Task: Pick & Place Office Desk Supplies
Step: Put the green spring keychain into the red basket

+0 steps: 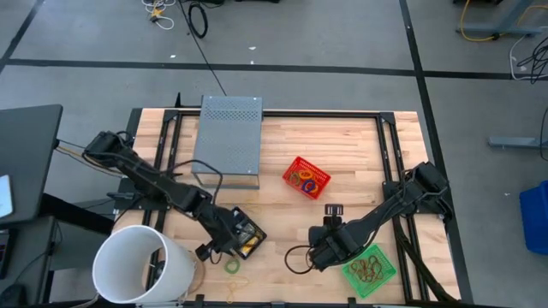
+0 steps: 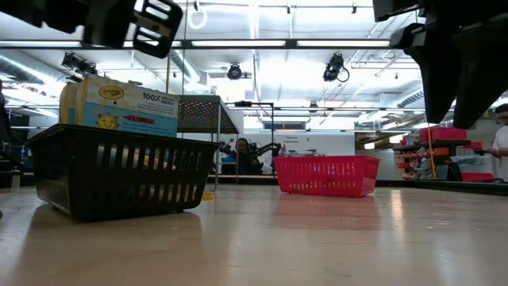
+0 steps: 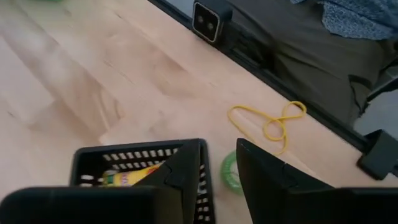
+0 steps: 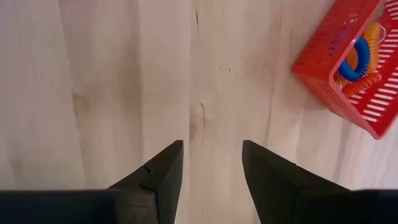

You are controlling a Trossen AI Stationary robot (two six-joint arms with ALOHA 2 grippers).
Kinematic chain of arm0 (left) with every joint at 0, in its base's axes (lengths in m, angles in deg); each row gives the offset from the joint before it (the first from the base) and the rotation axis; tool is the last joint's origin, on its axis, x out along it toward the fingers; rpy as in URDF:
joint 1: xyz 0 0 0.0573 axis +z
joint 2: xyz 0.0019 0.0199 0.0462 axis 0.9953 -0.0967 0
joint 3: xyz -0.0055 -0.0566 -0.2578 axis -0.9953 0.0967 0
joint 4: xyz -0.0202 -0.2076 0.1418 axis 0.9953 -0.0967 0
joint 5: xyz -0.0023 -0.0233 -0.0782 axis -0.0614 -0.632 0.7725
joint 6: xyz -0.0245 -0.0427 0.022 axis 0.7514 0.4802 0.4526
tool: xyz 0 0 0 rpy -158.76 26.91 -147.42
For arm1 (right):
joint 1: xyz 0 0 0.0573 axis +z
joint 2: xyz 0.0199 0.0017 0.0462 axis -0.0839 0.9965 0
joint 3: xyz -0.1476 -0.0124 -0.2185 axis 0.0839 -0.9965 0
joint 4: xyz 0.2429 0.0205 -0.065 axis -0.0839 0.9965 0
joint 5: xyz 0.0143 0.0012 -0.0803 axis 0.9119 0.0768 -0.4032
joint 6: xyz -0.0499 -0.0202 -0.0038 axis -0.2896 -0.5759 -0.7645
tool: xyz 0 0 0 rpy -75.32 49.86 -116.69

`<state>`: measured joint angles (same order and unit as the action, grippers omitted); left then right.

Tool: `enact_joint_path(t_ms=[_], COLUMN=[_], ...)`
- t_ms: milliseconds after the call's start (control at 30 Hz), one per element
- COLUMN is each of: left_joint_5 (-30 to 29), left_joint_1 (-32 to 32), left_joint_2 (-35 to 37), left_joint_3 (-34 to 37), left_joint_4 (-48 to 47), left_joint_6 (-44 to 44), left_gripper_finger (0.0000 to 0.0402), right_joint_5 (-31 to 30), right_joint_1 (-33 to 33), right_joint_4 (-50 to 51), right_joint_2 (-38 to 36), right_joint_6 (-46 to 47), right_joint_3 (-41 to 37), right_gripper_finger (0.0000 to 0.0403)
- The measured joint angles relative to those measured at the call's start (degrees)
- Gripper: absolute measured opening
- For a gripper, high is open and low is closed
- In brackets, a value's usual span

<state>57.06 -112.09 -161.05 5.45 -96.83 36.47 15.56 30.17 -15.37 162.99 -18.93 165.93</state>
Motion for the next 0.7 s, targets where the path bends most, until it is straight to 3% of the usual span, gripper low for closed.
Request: enact_joint_path(t_ms=[300,700], left_joint_5=[-4.0,-2.4], left_joint_1=[-3.8,-6.7], left_joint_2=[-4.6,-11.1], left_joint_3=[0.0,-0.2], left_joint_4=[2.5,6.0], left_joint_6=[8.2,11.1], left_gripper_finger=[0.0094,0.0094], right_joint_5=[0.2,0.2], right_joint_1=[0.2,0.9], right_joint_4=[4.2,5.6], right_joint_2=[0.0,0.0], right_joint_6=[-3.4,-3.9], right_joint_3=[0.0,0.0], right_gripper_finger=[0.0172,0.0172])
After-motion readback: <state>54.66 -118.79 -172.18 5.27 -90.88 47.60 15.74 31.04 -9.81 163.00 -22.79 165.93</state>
